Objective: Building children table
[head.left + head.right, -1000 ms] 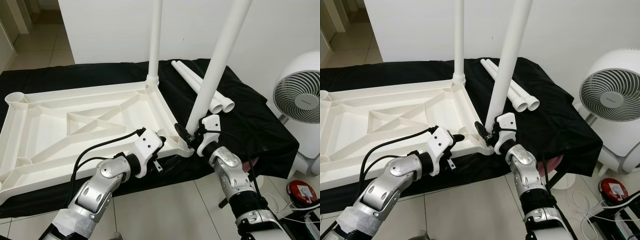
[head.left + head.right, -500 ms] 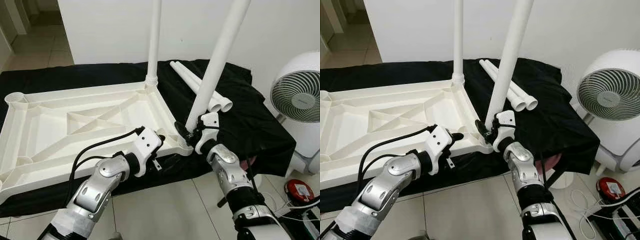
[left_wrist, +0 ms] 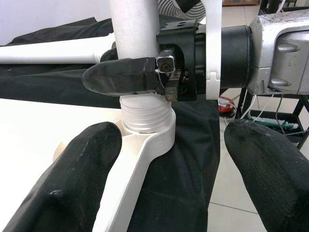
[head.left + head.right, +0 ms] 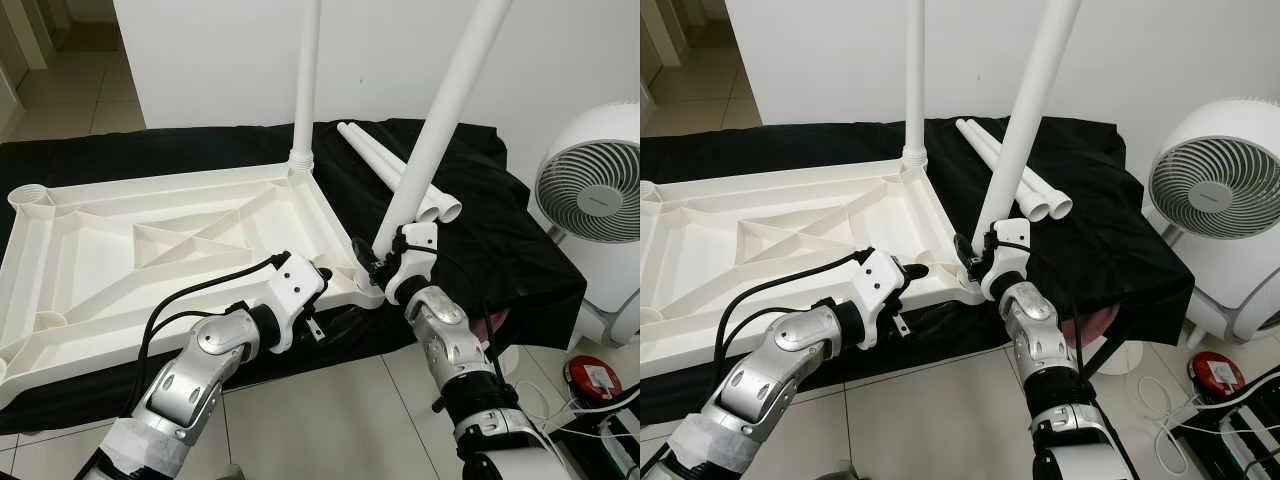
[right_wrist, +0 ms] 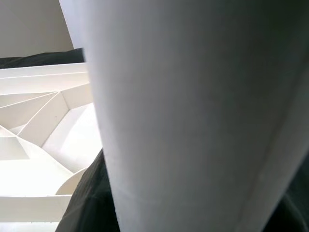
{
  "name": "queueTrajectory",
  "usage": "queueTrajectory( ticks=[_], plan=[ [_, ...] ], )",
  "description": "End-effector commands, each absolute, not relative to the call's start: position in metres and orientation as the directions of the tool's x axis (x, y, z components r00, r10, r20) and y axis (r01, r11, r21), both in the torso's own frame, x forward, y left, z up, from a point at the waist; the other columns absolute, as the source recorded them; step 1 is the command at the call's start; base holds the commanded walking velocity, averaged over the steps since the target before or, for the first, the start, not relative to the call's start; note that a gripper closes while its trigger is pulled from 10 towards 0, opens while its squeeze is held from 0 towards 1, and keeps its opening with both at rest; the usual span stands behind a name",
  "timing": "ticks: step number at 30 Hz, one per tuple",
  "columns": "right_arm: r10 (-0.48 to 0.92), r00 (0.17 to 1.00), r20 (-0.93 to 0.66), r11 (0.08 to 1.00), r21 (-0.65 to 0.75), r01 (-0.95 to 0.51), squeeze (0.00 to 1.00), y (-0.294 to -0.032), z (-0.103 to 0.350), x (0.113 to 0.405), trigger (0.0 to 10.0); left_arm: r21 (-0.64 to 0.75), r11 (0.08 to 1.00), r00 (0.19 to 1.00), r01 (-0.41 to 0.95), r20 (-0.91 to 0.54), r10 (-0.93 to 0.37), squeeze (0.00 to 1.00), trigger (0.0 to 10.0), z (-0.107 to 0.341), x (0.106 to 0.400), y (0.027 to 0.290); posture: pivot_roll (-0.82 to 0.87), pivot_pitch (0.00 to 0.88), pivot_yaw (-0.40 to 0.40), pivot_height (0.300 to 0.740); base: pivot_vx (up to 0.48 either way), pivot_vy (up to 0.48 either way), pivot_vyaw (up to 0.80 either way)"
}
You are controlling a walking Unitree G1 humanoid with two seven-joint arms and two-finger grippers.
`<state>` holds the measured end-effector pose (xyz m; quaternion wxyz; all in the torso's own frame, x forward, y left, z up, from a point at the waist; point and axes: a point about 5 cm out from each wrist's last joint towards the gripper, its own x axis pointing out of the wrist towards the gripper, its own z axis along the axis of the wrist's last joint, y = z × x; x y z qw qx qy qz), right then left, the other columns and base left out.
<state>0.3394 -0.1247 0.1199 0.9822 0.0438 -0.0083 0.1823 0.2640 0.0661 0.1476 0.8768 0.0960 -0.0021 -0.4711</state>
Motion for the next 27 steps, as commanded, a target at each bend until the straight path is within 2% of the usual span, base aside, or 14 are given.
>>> queueTrajectory(
  ticks=[1,4,6,11,14,27],
  plan=[
    [0.310,0.950,-0.021,0.947,0.090,-0.307,0.00,-0.129,0.106,0.334,10.0,0.162,0.534,0.551,0.830,-0.097,-0.829,0.00,10.0,0.147,0.264,0.068,0.02,0.026,-0.034,0.740,0.000,0.000,0.00],
    [0.298,0.955,-0.006,0.951,0.091,-0.296,0.00,-0.127,0.108,0.333,10.0,0.160,0.533,0.551,0.830,-0.098,-0.829,0.00,10.0,0.147,0.263,0.068,0.02,0.027,-0.035,0.740,0.000,0.000,0.00],
    [0.218,0.976,0.022,0.973,0.074,-0.219,0.00,-0.127,0.111,0.333,10.0,0.157,0.535,0.552,0.830,-0.097,-0.828,0.00,10.0,0.147,0.263,0.068,0.03,0.027,-0.038,0.740,0.000,0.000,0.00],
    [0.157,0.987,0.016,0.985,0.072,-0.158,0.00,-0.128,0.109,0.332,10.0,0.156,0.537,0.554,0.829,-0.096,-0.827,0.00,10.0,0.147,0.263,0.068,0.03,0.026,-0.041,0.740,0.000,0.000,0.00],
    [0.057,0.998,0.006,0.995,0.080,-0.057,0.00,-0.131,0.106,0.332,10.0,0.157,0.537,0.554,0.829,-0.098,-0.827,0.00,10.0,0.147,0.262,0.068,0.03,0.020,-0.042,0.740,0.000,0.000,0.00],
    [-0.171,0.985,-0.020,0.979,0.110,0.172,0.00,-0.140,0.105,0.339,10.0,0.160,0.530,0.548,0.833,-0.099,-0.831,0.00,10.0,0.147,0.261,0.067,0.04,0.010,-0.039,0.740,0.000,0.000,0.00]
  ],
)
